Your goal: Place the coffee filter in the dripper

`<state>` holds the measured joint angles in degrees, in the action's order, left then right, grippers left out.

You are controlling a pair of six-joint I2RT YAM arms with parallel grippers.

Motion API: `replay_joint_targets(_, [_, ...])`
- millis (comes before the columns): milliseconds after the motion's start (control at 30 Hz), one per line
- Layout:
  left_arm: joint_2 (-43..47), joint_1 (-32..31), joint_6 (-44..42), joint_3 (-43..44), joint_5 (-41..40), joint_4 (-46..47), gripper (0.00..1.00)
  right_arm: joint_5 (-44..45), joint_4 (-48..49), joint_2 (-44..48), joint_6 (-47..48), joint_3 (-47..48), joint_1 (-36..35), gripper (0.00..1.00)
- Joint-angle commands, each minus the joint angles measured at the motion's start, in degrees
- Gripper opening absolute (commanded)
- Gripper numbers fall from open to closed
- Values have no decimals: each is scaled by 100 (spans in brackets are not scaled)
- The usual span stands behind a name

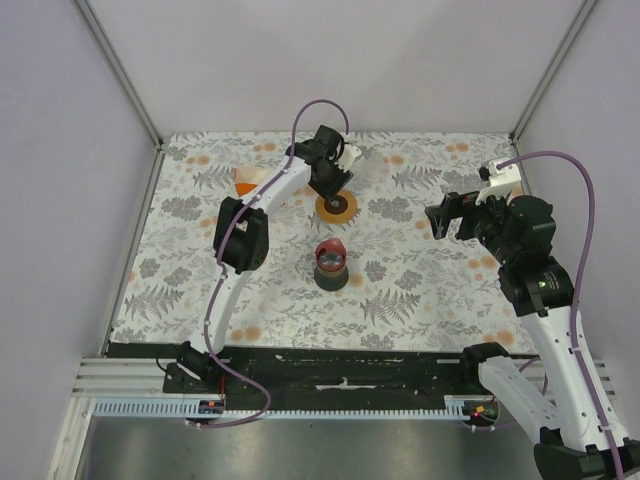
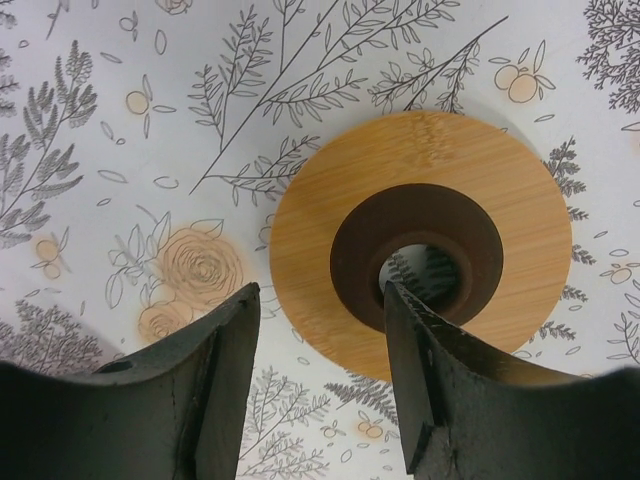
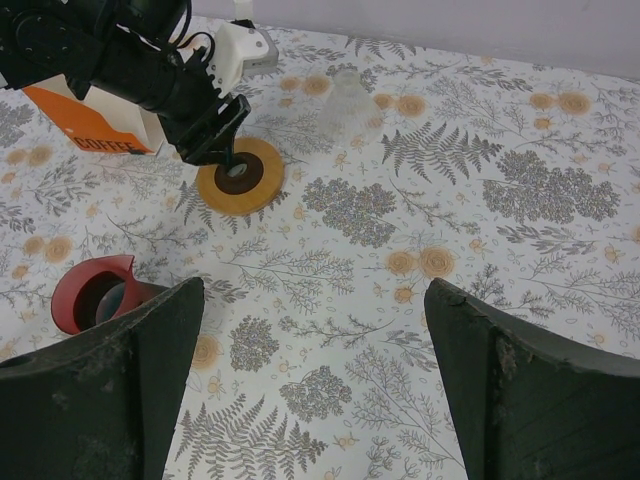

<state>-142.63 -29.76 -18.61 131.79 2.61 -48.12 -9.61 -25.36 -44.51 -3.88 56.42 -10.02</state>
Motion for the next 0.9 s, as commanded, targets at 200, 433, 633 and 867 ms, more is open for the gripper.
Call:
replay_joint_targets(200, [-178, -48, 323, 225, 485, 101, 59, -24, 40, 57, -16, 9, -26, 98])
replay_joint_targets(433, [-458, -162, 68, 233, -138, 119, 50, -59, 40, -58, -16, 62, -26, 98])
replay_joint_targets(633, [-749, -171, 59, 339, 29, -39, 13, 11, 32, -136, 10, 79, -26, 98])
replay_joint_targets(867, [-338, 22, 472, 480, 747, -58, 2, 29, -30, -225, 45, 150, -26, 98])
